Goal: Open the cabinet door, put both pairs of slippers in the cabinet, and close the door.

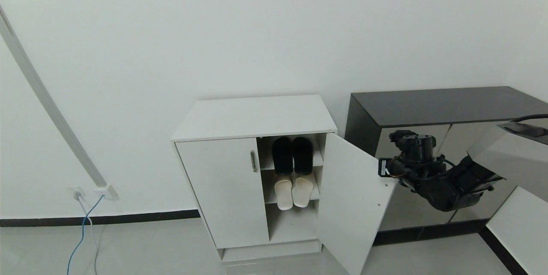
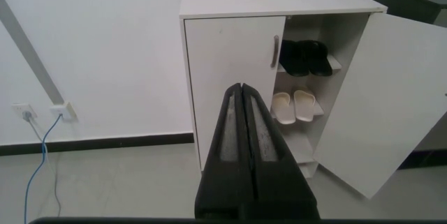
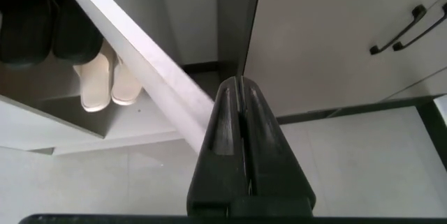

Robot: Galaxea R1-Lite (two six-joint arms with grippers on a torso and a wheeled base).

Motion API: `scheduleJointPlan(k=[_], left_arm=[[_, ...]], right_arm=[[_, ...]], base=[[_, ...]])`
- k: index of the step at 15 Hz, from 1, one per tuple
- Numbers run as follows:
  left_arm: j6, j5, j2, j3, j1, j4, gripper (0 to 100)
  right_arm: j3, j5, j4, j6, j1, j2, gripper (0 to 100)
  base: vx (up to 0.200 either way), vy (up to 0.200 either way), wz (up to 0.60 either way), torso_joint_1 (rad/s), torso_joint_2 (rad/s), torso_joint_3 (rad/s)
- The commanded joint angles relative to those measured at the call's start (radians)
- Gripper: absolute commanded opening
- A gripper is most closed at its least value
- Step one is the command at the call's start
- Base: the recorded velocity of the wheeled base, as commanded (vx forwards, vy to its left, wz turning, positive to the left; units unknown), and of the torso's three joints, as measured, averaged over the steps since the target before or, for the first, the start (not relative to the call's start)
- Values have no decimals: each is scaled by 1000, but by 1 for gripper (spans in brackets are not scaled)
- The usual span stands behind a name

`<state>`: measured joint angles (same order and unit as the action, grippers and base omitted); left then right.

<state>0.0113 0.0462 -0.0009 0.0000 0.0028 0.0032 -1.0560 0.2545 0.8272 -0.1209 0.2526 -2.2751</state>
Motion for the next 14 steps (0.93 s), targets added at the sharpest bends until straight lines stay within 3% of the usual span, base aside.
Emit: scheduleJointPlan(k=[1, 8, 14], left_arm=[[-1, 0, 1, 0, 0, 0, 0], [-1, 6, 1, 0, 0, 0, 0], [-1, 4, 1, 0, 0, 0, 0]], right_arm=[[40, 0, 0, 0, 36, 39, 0], [182, 2, 0, -3, 231, 170, 0], [202, -3, 3, -6, 232, 177, 0]], base=[[0, 0, 0, 0, 0, 0], [0, 0, 0, 0, 0, 0], [0, 0, 0, 0, 0, 0]])
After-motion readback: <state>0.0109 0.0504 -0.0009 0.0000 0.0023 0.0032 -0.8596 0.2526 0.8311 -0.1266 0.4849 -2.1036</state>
